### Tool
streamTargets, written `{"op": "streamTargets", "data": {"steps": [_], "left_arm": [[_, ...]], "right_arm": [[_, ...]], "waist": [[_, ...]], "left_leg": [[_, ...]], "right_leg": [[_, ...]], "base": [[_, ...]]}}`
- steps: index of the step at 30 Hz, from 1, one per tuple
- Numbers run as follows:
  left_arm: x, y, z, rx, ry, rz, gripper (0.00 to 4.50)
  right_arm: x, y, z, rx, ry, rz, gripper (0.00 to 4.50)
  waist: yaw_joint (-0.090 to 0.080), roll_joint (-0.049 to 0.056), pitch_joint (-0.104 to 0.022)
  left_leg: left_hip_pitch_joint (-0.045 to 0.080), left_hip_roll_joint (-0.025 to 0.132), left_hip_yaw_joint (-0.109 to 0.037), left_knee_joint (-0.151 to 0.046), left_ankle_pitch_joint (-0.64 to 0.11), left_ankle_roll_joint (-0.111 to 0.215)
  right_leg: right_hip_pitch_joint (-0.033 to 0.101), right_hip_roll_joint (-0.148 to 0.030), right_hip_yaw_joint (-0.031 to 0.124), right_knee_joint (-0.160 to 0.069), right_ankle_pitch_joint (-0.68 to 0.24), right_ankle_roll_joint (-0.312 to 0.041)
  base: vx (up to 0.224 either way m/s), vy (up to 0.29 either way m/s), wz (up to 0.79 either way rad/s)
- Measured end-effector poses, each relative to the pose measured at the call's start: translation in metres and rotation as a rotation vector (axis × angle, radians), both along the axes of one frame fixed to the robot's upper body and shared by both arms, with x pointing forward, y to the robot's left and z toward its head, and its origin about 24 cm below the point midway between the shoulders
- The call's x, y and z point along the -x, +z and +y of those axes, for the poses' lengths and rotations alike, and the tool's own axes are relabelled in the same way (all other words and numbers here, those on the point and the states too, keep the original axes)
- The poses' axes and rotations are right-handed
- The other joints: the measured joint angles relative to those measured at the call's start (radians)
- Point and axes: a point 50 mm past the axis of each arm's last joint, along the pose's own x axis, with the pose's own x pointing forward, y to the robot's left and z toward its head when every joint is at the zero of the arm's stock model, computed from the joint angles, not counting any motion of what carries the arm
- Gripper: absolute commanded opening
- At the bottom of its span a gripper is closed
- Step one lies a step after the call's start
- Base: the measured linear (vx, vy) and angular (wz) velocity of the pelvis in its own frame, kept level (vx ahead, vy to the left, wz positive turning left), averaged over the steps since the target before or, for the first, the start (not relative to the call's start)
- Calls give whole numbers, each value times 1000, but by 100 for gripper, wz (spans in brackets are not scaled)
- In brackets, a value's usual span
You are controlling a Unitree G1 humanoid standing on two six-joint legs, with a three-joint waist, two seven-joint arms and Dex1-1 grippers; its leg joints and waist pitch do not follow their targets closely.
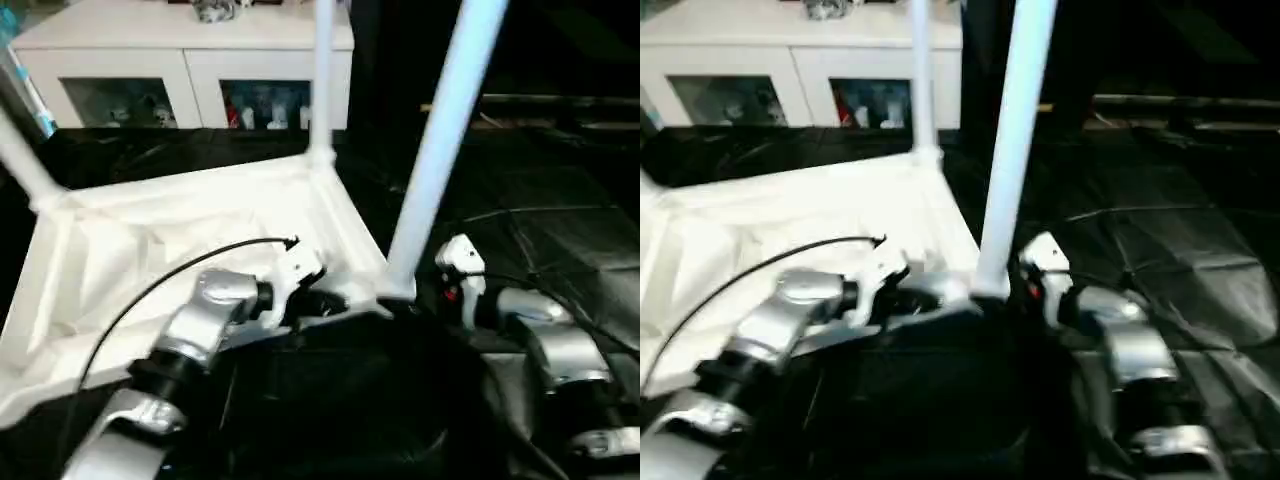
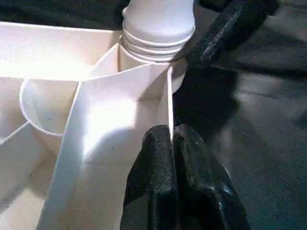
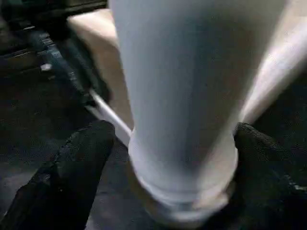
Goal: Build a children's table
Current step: Rotate leg to tighten
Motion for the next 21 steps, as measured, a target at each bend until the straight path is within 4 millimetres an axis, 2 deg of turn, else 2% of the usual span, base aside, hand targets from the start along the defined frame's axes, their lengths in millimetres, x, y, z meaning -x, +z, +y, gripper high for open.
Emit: {"op": "streamTargets", "data": {"steps": [3,5,6,10,11,14,15,21], "left_arm": [[3,1,2,2,-42,15,0],[5,1,4,3,-54,30,0],[6,1,6,1,-58,36,0],[8,0,7,-4,-75,45,0],[8,0,7,-5,-77,46,0],[9,0,7,-6,-86,50,0],[9,0,7,-6,-87,51,0],[6,-2,0,-7,-52,20,0]], "right_arm": [[3,1,4,-14,60,0,398],[4,1,6,-18,85,3,398],[5,0,7,-19,99,6,374],[7,-2,8,-20,116,21,347],[7,-2,8,-21,119,24,323],[8,-3,7,-32,114,31,313],[9,-4,7,-38,111,33,290],[9,-6,4,-47,51,45,272]], "waist": [[12,0,0],[14,0,0],[14,0,0],[15,0,1],[16,0,1],[20,0,0],[21,0,0],[35,1,0]], "left_leg": [[-4,1,0,2,0,0],[-4,1,0,4,0,0],[-5,1,0,5,0,-1],[-5,1,0,6,-2,-4],[-5,1,0,6,-2,-4],[-5,1,0,6,-2,-4],[-5,1,0,6,-2,-4],[-4,1,0,8,-2,-4]], "right_leg": [[-2,0,-1,1,0,0],[-2,0,-1,2,0,-1],[-2,0,-1,2,1,-1],[-1,0,0,2,1,-2],[-1,0,0,2,2,-2],[-1,0,0,3,2,-2],[-1,0,0,3,2,-2],[0,-1,0,5,2,-2]], "base": [[0,0,0],[0,0,0],[0,0,0],[0,0,0],[0,0,0],[0,0,0],[0,0,0],[0,0,0]]}}
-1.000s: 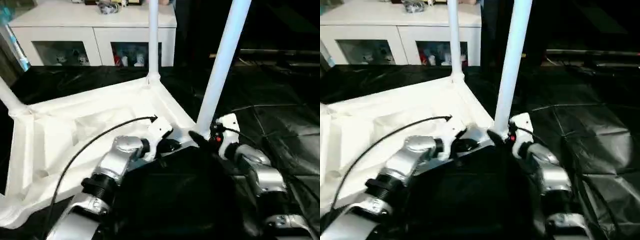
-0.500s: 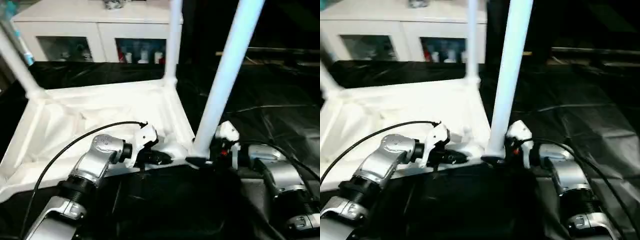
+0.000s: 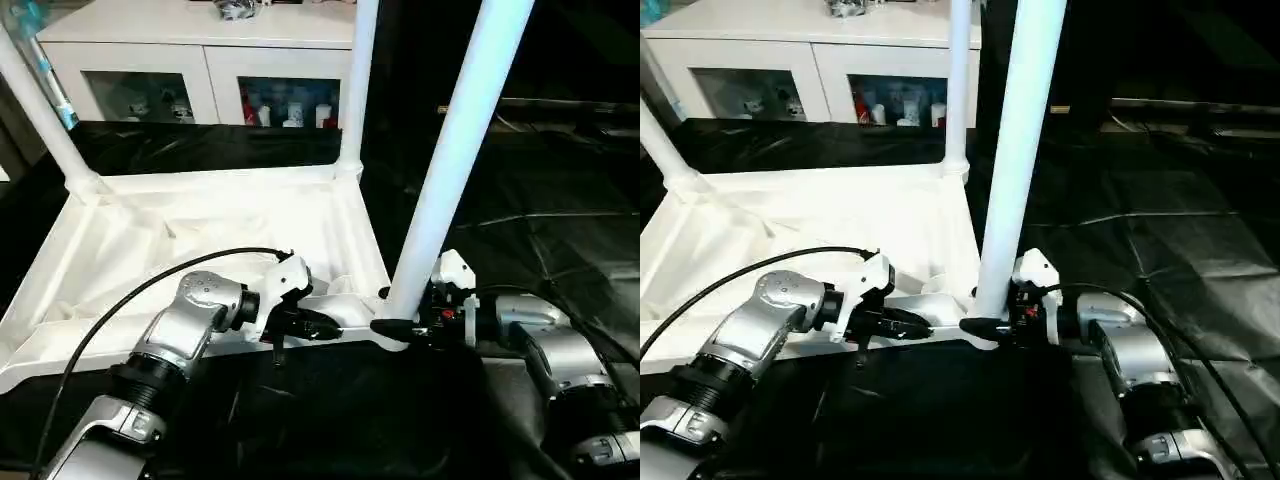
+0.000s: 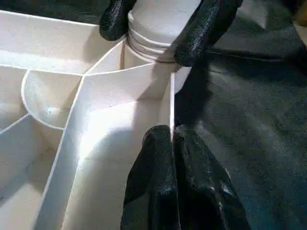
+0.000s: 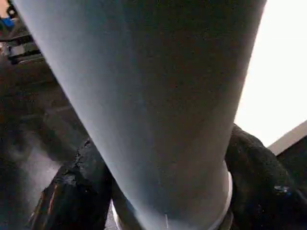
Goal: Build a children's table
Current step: Rotate leg to tighten
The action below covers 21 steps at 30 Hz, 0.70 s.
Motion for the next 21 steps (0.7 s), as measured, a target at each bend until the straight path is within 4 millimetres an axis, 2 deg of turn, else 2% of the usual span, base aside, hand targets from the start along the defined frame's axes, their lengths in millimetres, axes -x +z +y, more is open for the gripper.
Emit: {"op": "streamTargets", "data": {"steps": [2,4,6,9,13,15,16,19,21], "left_arm": [[-2,-1,-4,-1,22,-11,0],[-14,-2,-13,-12,140,-46,0],[-20,-4,-24,-15,226,-63,0],[-23,-8,-38,-8,305,-72,0],[-23,-10,-42,-4,342,-62,0],[-23,-10,-42,-3,339,-61,0],[-23,-10,-42,-2,336,-59,0],[-22,-10,-42,-1,327,-57,0],[-22,-9,-40,0,309,-53,0]], "right_arm": [[-1,-1,-1,3,-50,-5,271],[-13,-8,4,-13,-282,-35,270],[-23,-13,12,-29,-477,-48,269],[-31,-16,18,-18,-652,-46,269],[-35,-16,25,-9,-716,-49,269],[-34,-15,25,-11,-714,-52,325],[-34,-15,25,-11,-713,-54,339],[-33,-14,26,-20,-689,-54,344],[-32,-13,23,-25,-653,-53,381]], "waist": [[1,0,0],[-6,0,0],[-21,2,0],[-36,5,0],[-47,8,-2],[-49,8,-2],[-49,9,-1],[-51,9,-2],[-53,8,-1]], "left_leg": [[1,0,0,0,0,0],[7,0,0,1,0,-1],[12,-2,0,0,0,-1],[16,-2,-1,-2,0,-1],[19,-3,-2,-4,0,-1],[19,-4,-3,-5,0,-1],[18,-4,-3,-5,0,-1],[18,-4,-3,-7,0,-1],[17,-5,-2,-7,0,-1]], "right_leg": [[1,0,0,0,0,0],[5,0,1,1,0,0],[9,0,2,0,-3,5],[15,0,1,-6,-3,5],[20,0,1,-9,-3,6],[20,0,1,-11,-3,6],[20,0,1,-13,-3,6],[20,0,1,-16,-3,6],[20,0,1,-16,-3,5]], "base": [[0,0,0],[0,0,0],[0,0,0],[0,0,0],[0,0,0],[0,0,0],[0,0,0],[0,0,0],[0,0,0]]}}
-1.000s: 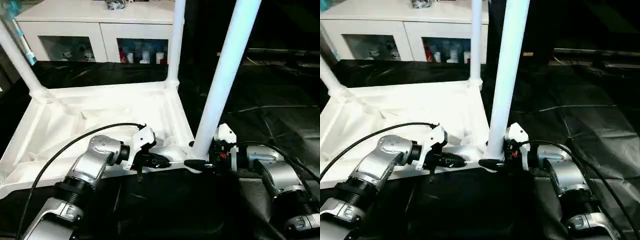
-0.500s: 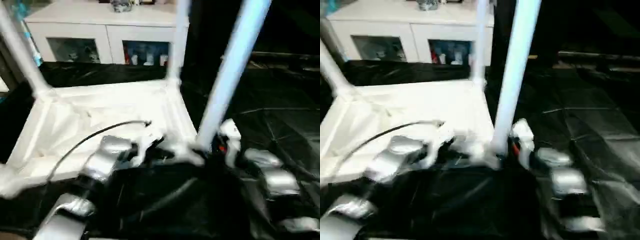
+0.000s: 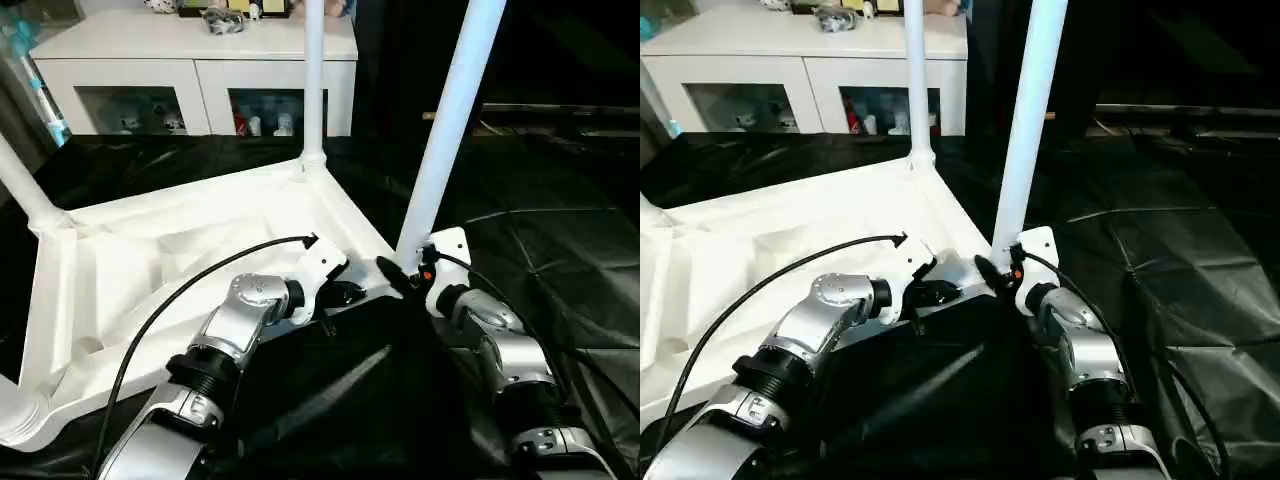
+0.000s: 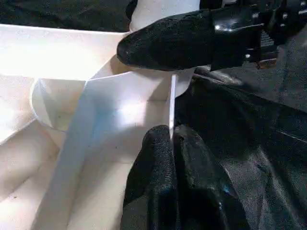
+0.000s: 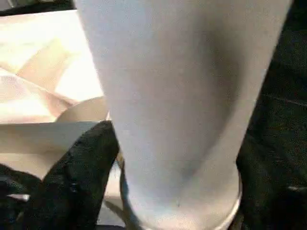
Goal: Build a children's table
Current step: Rotate leg to tighten
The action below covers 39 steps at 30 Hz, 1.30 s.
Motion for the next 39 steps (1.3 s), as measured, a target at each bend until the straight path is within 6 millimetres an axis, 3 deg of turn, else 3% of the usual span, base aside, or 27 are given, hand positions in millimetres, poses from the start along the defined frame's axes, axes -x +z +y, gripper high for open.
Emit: {"op": "streamTargets", "data": {"steps": [7,13,14,17,24,29,32,39], "left_arm": [[5,5,18,5,-133,17,0],[13,9,35,11,-237,42,0],[14,9,36,8,-248,42,0],[18,12,44,1,-296,70,0],[25,11,51,-2,-348,121,0],[25,11,50,0,-346,118,0],[22,9,45,6,-288,88,0],[-2,5,23,-12,-37,14,0]], "right_arm": [[18,11,-24,40,325,40,389],[27,17,-31,43,528,59,389],[28,18,-31,38,544,61,365],[31,20,-31,23,615,73,354],[36,20,-30,-11,692,112,285],[39,18,-30,-26,692,115,272],[36,15,-29,-30,606,96,272],[7,4,-11,-37,158,34,271]], "waist": [[10,0,0],[18,0,1],[19,0,1],[24,0,1],[27,0,1],[29,0,1],[29,-1,1],[11,-3,0]], "left_leg": [[-1,1,0,-6,0,0],[-8,3,2,-7,2,2],[-11,3,2,-7,3,5],[-18,5,2,0,2,7],[-18,5,2,4,0,2],[-18,5,2,5,0,2],[-18,4,2,5,0,2],[-5,3,2,5,0,1]], "right_leg": [[-2,1,-2,1,3,-5],[-10,2,-2,2,1,-2],[-13,2,-2,3,1,-2],[-21,2,-2,11,-1,-5],[-19,1,-1,13,0,-6],[-19,1,-1,13,0,-6],[-18,1,-1,13,0,-6],[-9,0,0,11,-2,-1]], "base": [[0,0,0],[0,0,0],[0,0,0],[0,0,0],[0,0,0],[0,0,0],[0,0,0],[0,0,0]]}}
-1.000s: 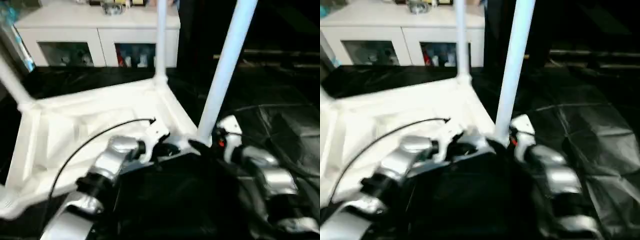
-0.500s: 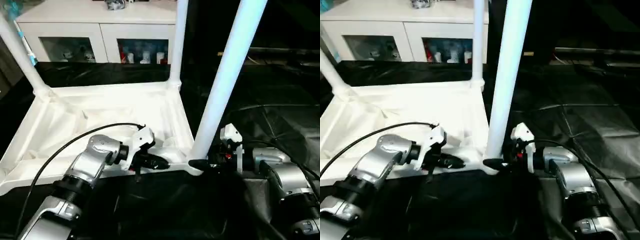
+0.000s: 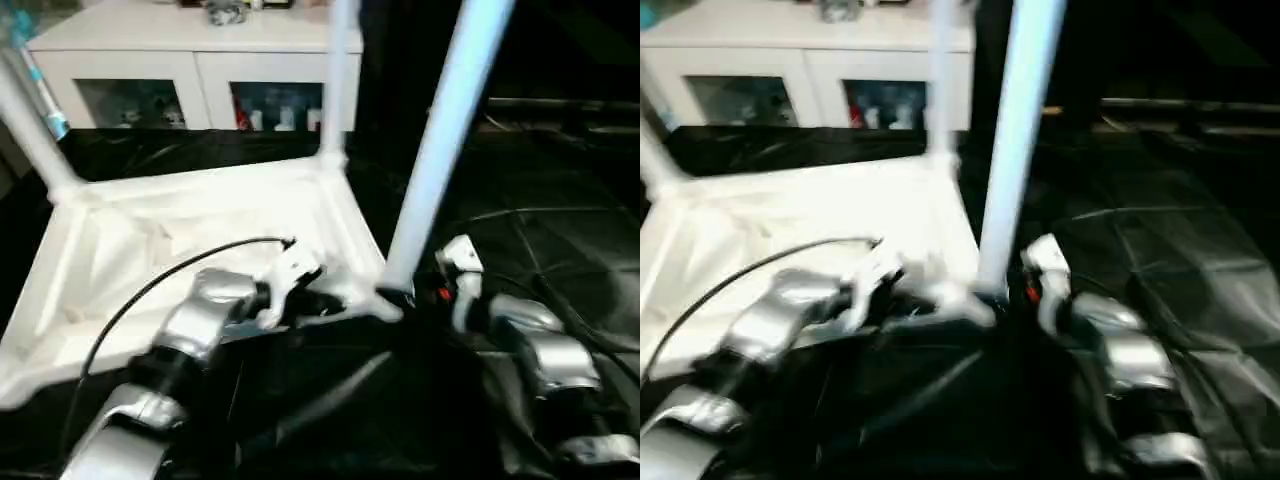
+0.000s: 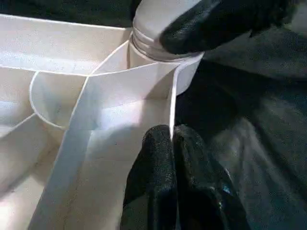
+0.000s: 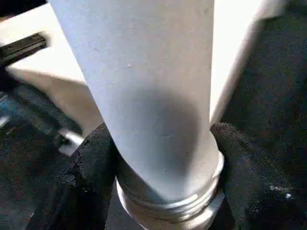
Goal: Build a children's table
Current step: Rotate leg to tighten
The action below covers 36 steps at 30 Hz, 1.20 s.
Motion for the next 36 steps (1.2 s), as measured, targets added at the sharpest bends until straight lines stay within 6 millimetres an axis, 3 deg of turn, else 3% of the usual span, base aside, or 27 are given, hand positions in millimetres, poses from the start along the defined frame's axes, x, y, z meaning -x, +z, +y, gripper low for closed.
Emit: {"op": "streamTargets", "data": {"steps": [3,6,9,13,22,24,30,36], "left_arm": [[-7,-1,-11,-17,71,-18,0],[-9,-1,-14,-19,100,-25,0],[-9,-1,-14,-16,99,-30,0],[-8,0,-14,-10,72,-32,0],[5,5,10,8,-138,-37,0],[8,6,15,4,-178,-26,0],[18,6,30,-4,-282,15,0],[21,7,33,-8,-306,18,0]], "right_arm": [[-10,-1,11,4,-164,1,271],[-15,-2,18,17,-221,-6,271],[-15,-2,18,12,-219,-15,340],[-13,0,11,11,-143,-25,368],[8,12,-18,81,258,-40,368],[11,13,-20,72,327,-27,344],[22,12,-17,30,463,21,294],[25,12,-17,12,498,40,277]], "waist": [[-9,0,0],[-13,0,0],[-13,0,0],[-11,-1,0],[1,0,0],[8,0,0],[15,-1,1],[16,-2,2]], "left_leg": [[2,0,0,0,0,0],[3,-1,0,-1,0,0],[3,-1,0,-1,0,0],[1,-1,0,-1,0,0],[-9,3,0,-5,3,6],[-11,3,0,-4,3,6],[-12,3,0,0,0,1],[-12,3,0,1,0,1]], "right_leg": [[2,0,0,-1,0,1],[2,0,0,-2,-1,1],[2,0,0,-2,0,1],[2,0,0,-2,0,1],[-9,1,-3,1,0,-2],[-12,1,-3,2,1,-2],[-11,1,-2,3,1,-4],[-11,0,-2,3,2,-4]], "base": [[0,0,0],[0,0,0],[0,0,0],[0,0,0],[17,-4,0],[0,0,0],[0,0,0],[0,0,0]]}}
